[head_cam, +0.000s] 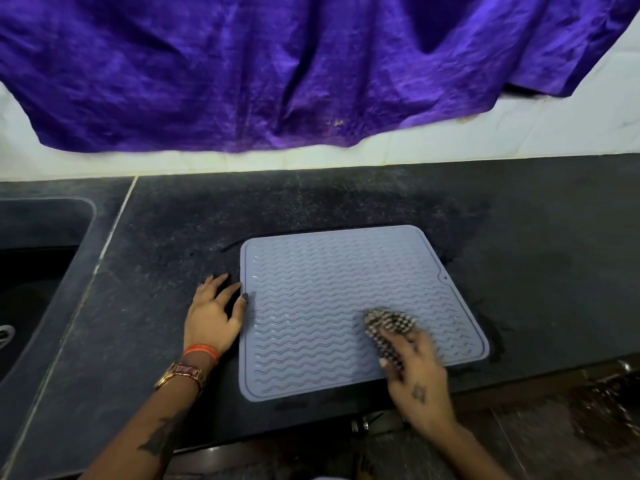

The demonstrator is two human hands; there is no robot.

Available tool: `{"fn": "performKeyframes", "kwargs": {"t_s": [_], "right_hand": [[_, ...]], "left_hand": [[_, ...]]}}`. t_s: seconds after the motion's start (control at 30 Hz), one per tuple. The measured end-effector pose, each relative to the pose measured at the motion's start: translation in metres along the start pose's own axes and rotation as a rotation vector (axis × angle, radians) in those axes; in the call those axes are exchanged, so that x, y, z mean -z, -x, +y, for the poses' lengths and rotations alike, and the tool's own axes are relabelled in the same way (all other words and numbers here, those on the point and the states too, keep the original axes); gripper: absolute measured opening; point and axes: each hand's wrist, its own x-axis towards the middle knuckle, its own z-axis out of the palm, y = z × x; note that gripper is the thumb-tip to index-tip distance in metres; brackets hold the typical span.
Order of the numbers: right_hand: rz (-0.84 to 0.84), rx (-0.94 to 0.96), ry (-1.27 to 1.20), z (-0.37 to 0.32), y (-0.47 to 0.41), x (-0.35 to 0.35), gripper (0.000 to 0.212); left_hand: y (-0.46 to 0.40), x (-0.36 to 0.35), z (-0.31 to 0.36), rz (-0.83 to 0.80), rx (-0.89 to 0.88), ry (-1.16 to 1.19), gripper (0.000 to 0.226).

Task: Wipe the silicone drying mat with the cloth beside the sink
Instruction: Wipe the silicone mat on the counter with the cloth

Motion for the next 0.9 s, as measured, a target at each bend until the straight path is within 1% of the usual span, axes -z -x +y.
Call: {"fn": "performKeyframes", "kwargs": {"t_s": [0.1,0.27,0.37,0.5,0.57,0.6,0.7,0.77,0.83,0.9], "right_hand": [[-0.102,0.151,-0.076,-0.039,0.008,-0.029,0.050],[-0.262,0.284,-0.128,-0.093,0.013,-0.063,0.049],[-0.311,0.320,-0.161,-0.113,0.012,-0.072,0.049],[-0.386,0.273,-0.292,-0.122,0.007,-0.070,0.049],[-0.450,0.204,-0.399,-0.121,0.001,-0.065,0.049],[-0.505,0.109,-0.530,-0.119,-0.004,-0.062,0.049],[-0.696,-0.276,-1.143,-0.109,-0.024,-0.046,0.045],[-0.743,-0.440,-1.439,-0.096,-0.040,-0.034,0.040],[-0.774,-0.528,-1.583,-0.083,-0.059,-0.022,0.035],[-0.792,-0.543,-1.588,-0.073,-0.079,-0.014,0.029]], "left_hand": [[0.000,0.001,0.000,-0.005,0.005,0.005,0.055],[0.000,0.001,0.000,-0.015,0.019,0.026,0.055],[-0.001,0.002,0.001,-0.006,0.020,0.049,0.053],[0.001,0.004,0.002,0.001,0.018,0.093,0.051],[0.001,0.004,0.001,0.010,0.031,0.125,0.051],[0.000,0.005,0.001,0.013,0.041,0.142,0.051],[0.000,0.004,0.001,0.016,0.062,0.157,0.041],[0.001,0.004,0.000,0.018,0.052,0.145,0.045],[0.001,0.005,0.001,0.021,0.053,0.136,0.052],[0.000,0.005,0.002,0.022,0.051,0.127,0.052]]}}
